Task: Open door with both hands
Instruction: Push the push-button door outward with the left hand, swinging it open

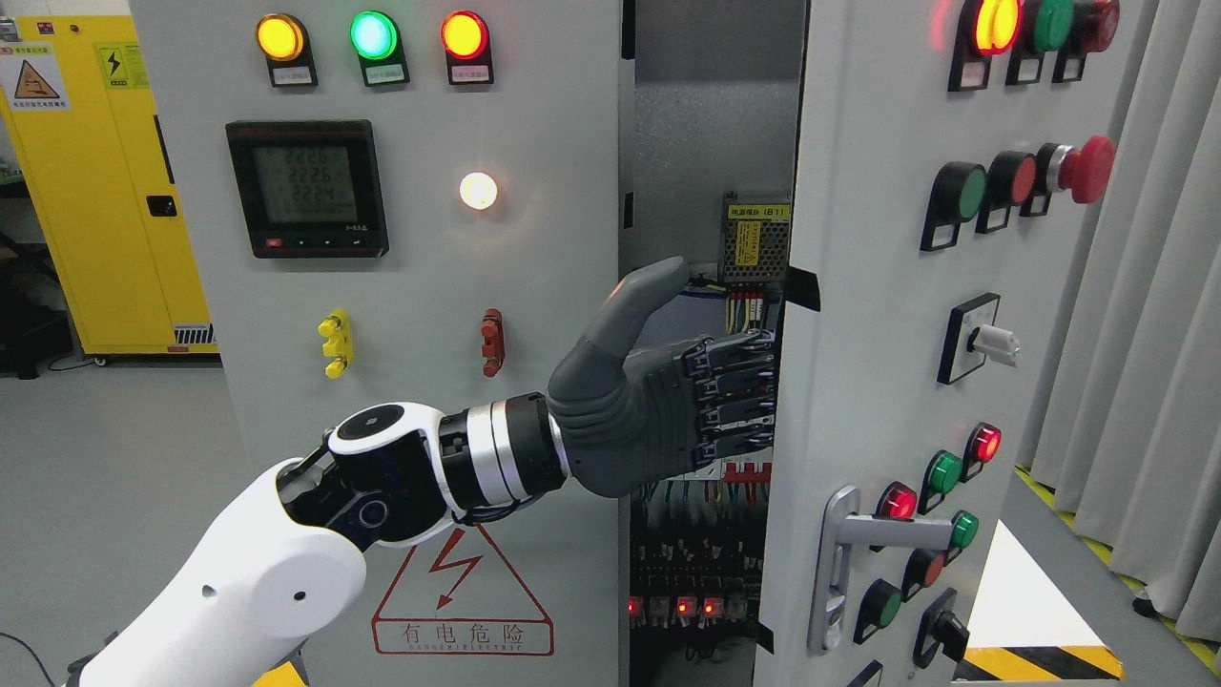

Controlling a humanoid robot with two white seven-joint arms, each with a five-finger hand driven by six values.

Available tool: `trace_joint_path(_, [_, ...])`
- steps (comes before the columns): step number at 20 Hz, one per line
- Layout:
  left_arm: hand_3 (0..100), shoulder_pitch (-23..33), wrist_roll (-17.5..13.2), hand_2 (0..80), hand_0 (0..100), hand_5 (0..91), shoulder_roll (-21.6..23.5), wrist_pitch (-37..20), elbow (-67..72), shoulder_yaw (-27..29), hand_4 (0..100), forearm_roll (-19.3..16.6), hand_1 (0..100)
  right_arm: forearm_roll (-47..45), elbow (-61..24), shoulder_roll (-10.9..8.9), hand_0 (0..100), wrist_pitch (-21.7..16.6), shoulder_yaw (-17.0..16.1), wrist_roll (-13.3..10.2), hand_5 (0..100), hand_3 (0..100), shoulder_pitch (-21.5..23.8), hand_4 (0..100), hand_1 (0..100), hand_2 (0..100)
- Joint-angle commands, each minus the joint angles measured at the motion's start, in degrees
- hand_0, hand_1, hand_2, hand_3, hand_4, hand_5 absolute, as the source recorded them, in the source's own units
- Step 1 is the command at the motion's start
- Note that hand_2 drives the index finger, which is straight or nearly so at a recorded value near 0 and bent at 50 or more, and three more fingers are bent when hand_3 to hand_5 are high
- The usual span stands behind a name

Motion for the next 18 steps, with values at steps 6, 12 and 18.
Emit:
trace_joint_path(6, [0, -2.3, -1.6, 0.0, 0, 0.0, -6.3, 0.9, 4.9, -1.3, 0, 1.1, 0, 0.0, 0.0, 1.13, 21, 0.0, 0.0, -0.2, 0, 0, 0.1, 0, 14, 0])
trace_joint_path(12, [0, -3.1, -1.6, 0.0, 0, 0.0, -8.0, 1.2, 4.5, -1.3, 0, 1.1, 0, 0.0, 0.0, 1.13, 21, 0.1, 0.0, -0.2, 0, 0, 0.1, 0, 14, 0])
trace_joint_path(18, [0, -3.1, -1.4, 0.0, 0, 0.0, -11.7, 2.3, 4.5, -1.3, 0, 0.8, 0, -0.1, 0.0, 1.13, 21, 0.1, 0.0, -0.2, 0, 0, 0.0, 0, 14, 0])
